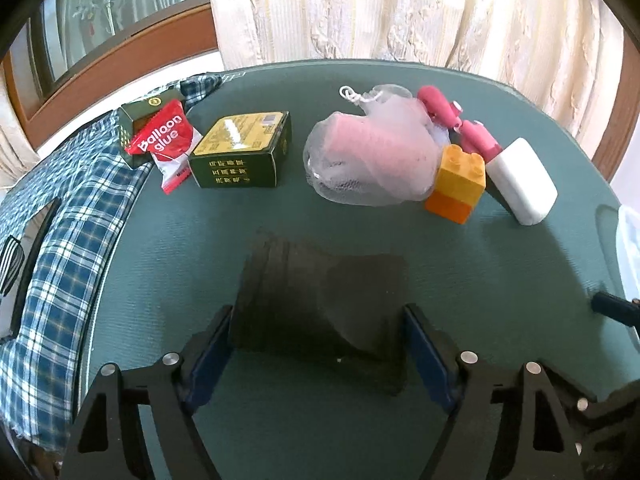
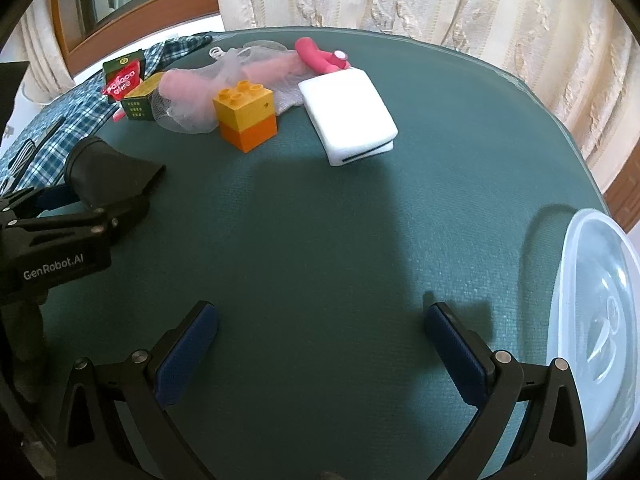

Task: Organize objects
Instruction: 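Grasp the black cup with the left tool while the right tool grasps the white sponge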

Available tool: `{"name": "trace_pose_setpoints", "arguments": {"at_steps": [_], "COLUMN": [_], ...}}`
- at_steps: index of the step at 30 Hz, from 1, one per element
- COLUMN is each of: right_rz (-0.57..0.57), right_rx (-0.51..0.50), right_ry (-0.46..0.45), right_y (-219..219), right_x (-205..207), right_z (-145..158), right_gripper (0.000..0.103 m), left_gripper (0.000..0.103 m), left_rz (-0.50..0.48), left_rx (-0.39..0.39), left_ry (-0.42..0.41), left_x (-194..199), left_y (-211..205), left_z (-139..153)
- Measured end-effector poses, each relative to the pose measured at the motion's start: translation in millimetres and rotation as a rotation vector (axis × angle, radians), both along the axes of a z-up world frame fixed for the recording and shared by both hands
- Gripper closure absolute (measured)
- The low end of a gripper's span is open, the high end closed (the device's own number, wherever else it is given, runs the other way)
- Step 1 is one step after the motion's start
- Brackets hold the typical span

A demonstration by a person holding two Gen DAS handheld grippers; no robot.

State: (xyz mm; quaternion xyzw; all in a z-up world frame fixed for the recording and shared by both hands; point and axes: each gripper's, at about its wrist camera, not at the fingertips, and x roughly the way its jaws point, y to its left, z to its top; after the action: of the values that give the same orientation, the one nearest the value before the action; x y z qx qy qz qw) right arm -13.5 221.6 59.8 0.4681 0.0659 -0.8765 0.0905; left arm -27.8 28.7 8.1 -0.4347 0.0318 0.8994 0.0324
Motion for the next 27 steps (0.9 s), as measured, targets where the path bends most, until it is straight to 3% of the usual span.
{"name": "trace_pose_setpoints", "arguments": {"at_steps": [8,11,18,21,26,27], "right_rz": [-0.062,-0.074,-0.09,-0.086,-0.089,-0.094], "right_rx": [-0.033,-0.052,-0.054,-0.048,-0.076,-0.074], "right_ry": [0.05,0.064,0.111,0.121,0.103,0.11], "right_y": [14.9,19.0,13.5,12.8,12.2,13.4], "right_x": [-34.6,-52.4,-85.4,-93.7,-96.0,-92.8], "right_z": [15.9,21.1,27.0,23.8,18.4,19.4], "right_gripper": [0.007,0.012,0.013,0.023,0.057,0.057], "left_gripper": [0.019,0.019,0.019,0.019,0.019,0.019], "left_rz": [0.048,0.051,0.047,0.048,0.048,0.048], "left_rx": [0.085,0.082,0.082,0.081,0.072,0.069], "left_ry": [0.026,0.029,0.027,0.027,0.025,0.024], "left_x": [-0.2,0.3,1.3,1.4,1.4,1.1], "left_y": [-16.1,-15.1,-15.3,-15.1,-15.4,-14.7], "left_z": [3.2,2.6,1.1,1.1,0.3,0.2]}}
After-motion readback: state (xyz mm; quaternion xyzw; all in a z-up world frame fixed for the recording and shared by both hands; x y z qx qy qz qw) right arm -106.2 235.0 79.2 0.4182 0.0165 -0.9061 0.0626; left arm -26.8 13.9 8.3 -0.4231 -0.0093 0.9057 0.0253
